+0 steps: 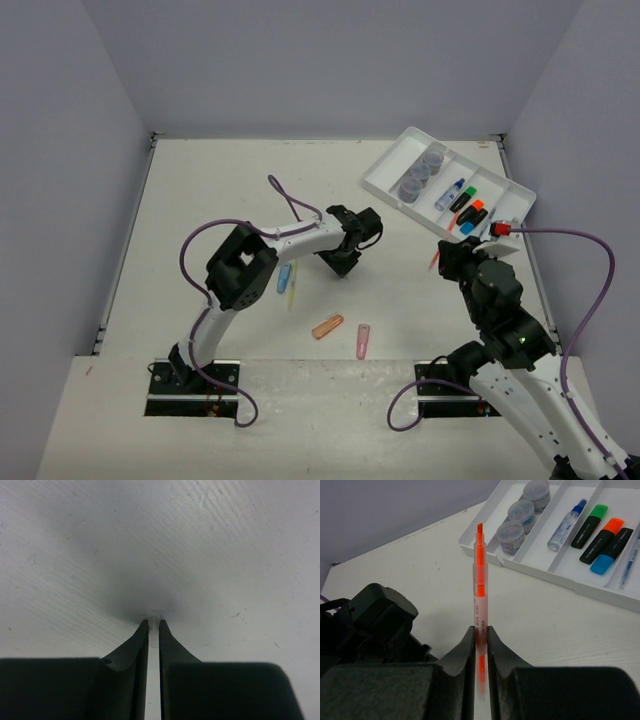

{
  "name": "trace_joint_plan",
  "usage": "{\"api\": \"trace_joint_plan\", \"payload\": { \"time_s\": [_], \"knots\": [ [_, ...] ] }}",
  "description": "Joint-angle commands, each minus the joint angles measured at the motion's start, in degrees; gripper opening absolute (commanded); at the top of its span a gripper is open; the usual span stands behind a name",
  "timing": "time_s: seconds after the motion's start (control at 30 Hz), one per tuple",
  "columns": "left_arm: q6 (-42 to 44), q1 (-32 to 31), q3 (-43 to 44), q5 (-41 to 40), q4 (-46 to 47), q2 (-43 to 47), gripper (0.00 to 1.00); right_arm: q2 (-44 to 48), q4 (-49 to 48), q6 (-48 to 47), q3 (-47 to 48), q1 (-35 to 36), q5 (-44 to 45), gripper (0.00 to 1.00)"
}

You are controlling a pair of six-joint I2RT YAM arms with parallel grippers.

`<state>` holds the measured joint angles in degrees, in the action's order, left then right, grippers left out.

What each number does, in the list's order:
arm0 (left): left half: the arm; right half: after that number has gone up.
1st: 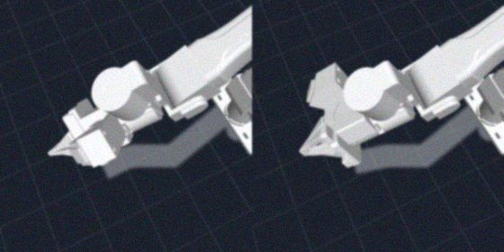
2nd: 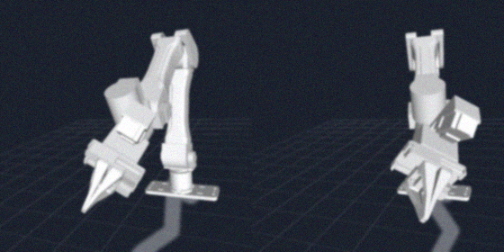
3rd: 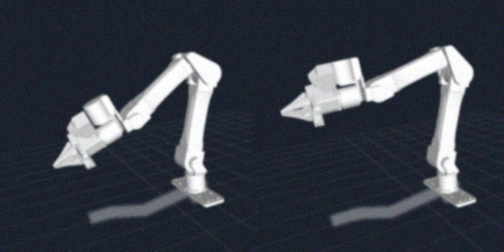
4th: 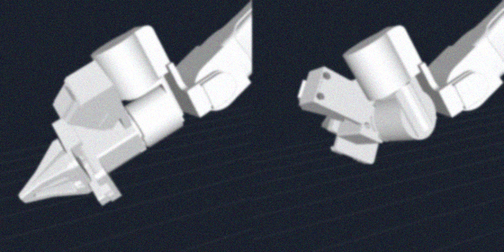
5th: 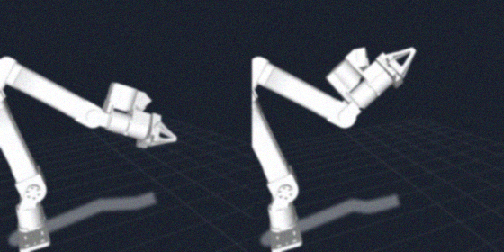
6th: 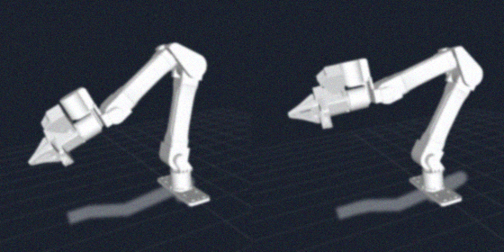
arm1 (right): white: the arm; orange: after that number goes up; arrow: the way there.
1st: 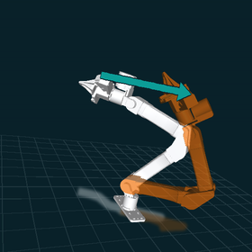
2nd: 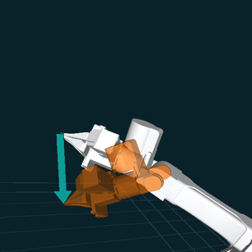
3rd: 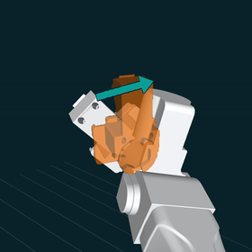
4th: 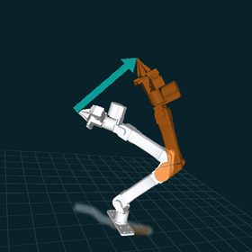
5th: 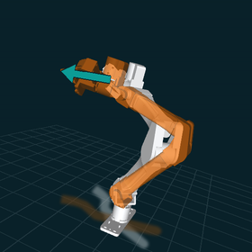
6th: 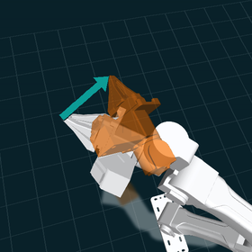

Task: Sort the stationery into containers
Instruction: Pick up the pen cap from the center of the board, then close the pen cap on the pen.

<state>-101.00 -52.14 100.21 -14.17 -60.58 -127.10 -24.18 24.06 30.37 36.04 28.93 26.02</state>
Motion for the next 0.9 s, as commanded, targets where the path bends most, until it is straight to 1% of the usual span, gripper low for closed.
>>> {"api": "trace_joint_plan", "payload": {
  "time_s": [0.0,0.03,0.07,0.13,0.2,0.23,0.27,0.3,0.33,0.4,0.43,0.5,0.53,0.57,0.6,0.63,0.67,0.7,0.73,0.77,0.83,0.87],
  "knots": [
    [2.94,0.35,-4.51,-1.73,4.73,1.74,0.02,0.6,-2.71,-1.12,-0.66,0.25,-0.31,0.0],
    [5.52,0.34,-5.64,-2.92,6.91,2.86,0.0,0.76,-3.16,-1.49,-0.9,0.25,-1.15,0.0],
    [8.64,0.29,-6.55,-4.25,10.13,4.35,0.0,1.03,-3.9,-1.91,-1.27,0.25,-2.21,0.0],
    [20.12,0.68,-7.66,-6.54,14.72,6.27,0.0,1.73,-5.07,-3.43,-1.85,0.25,-4.85,0.0],
    [27.59,0.96,-8.38,-9.46,17.56,8.51,0.0,2.01,-6.67,-4.58,-2.48,0.25,-8.48,0.0],
    [33.59,0.93,-9.31,-13.16,19.02,11.22,0.0,1.79,-8.02,-5.5,-2.86,0.25,-12.3,0.0],
    [38.37,0.96,-10.59,-14.55,20.38,13.74,0.0,1.69,-9.11,-6.33,-3.06,0.25,-15.65,0.0],
    [44.69,0.99,-13.9,-15.16,23.66,18.38,0.0,0.8,-10.21,-7.44,-2.91,0.25,-20.84,0.0],
    [47.18,0.99,-15.3,-15.15,25.05,22.86,0.0,-0.27,-10.96,-7.87,-2.82,0.25,-22.92,0.0],
    [59.22,0.99,-27.02,-12.3,36.57,34.43,0.0,-3.57,-12.49,-9.17,-1.91,0.25,-34.95,0.0],
    [62.66,0.99,-31.09,-10.41,40.68,39.23,0.0,-3.91,-13.4,-8.82,-1.92,0.25,-38.72,0.0],
    [68.95,1.02,-40.94,-3.21,50.37,53.45,0.0,-5.84,-18.09,-5.65,-3.49,0.37,-47.98,0.0],
    [70.54,1.1,-43.05,-1.59,52.66,58.35,0.0,-6.27,-21.07,-3.75,-5.02,0.48,-49.91,0.0],
    [71.74,1.16,-44.55,-0.19,54.75,64.01,0.0,-6.57,-26.19,-1.27,-7.53,0.68,-51.99,0.0],
    [72.94,1.16,-45.88,2.03,56.07,67.44,0.0,-6.58,-31.29,1.85,-9.3,1.14,-54.29,0.0],
    [74.48,1.16,-47.48,5.92,58.22,71.4,0.0,-6.53,-37.19,4.11,-11.42,2.02,-56.08,0.0],
    [75.43,1.16,-48.69,9.01,60.36,73.48,0.0,-6.45,-40.47,7.25,-14.15,2.9,-56.1,0.0],
    [76.33,1.14,-50.52,13.04,64.61,75.93,0.0,-6.66,-44.42,8.52,-15.54,4.55,-55.78,0.0],
    [76.39,1.09,-53.32,19.05,69.51,78.73,0.0,-7.21,-49.62,9.53,-17.21,7.9,-55.12,0.0],
    [76.04,1.14,-55.11,22.13,72.59,80.22,0.0,-8.43,-52.04,9.59,-17.58,11.78,-54.0,0.0],
    [75.64,1.08,-58.36,27.5,78.3,82.53,0.0,-9.98,-55.94,9.29,-17.85,16.45,-50.65,0.0],
    [75.41,1.08,-58.93,28.15,79.23,82.8,0.0,-10.61,-56.55,9.03,-17.92,18.54,-49.68,0.0]
  ]
}}
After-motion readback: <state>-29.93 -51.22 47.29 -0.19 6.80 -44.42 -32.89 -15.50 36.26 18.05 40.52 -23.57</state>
